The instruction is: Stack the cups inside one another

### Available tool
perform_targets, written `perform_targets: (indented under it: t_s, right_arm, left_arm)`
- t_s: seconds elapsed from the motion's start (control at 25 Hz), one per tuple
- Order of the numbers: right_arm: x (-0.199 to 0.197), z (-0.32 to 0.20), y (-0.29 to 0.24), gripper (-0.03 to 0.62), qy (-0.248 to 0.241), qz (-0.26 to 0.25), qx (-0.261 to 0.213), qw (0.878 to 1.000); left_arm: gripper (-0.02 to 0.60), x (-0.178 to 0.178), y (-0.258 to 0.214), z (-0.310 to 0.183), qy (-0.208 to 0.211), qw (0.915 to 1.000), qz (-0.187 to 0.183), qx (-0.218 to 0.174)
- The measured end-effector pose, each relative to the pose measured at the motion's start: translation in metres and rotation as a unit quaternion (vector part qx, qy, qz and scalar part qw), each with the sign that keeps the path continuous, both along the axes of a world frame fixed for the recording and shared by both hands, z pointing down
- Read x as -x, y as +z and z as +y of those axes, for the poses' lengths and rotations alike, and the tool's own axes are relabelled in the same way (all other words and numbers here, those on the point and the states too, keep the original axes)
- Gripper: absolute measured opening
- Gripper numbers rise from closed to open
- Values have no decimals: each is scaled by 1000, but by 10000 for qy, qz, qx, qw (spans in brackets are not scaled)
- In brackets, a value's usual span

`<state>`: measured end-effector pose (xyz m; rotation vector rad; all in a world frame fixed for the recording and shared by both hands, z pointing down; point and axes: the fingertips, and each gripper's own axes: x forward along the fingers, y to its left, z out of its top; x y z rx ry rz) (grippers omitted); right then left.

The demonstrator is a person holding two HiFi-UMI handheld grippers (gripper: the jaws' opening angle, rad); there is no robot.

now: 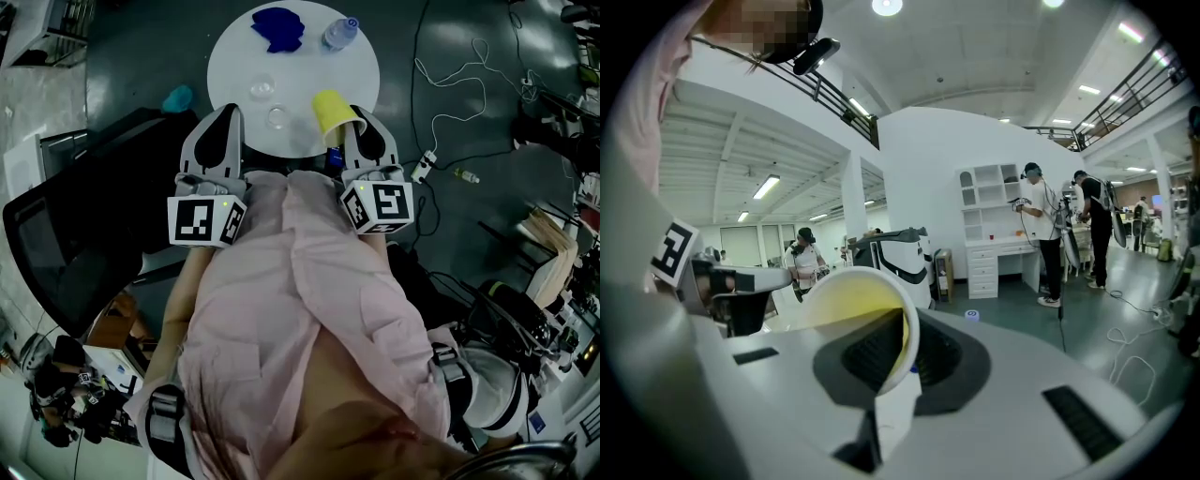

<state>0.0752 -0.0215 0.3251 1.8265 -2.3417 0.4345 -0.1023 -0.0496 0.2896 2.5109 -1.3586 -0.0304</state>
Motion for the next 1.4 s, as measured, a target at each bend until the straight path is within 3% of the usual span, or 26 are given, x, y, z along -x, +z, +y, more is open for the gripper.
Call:
perform_targets:
  t_s: [1.4]
  right_arm:
    - [1, -1, 3, 37, 89, 1, 27, 10000]
  left_arm:
    - [15, 10, 7, -1, -12, 10000, 7, -81]
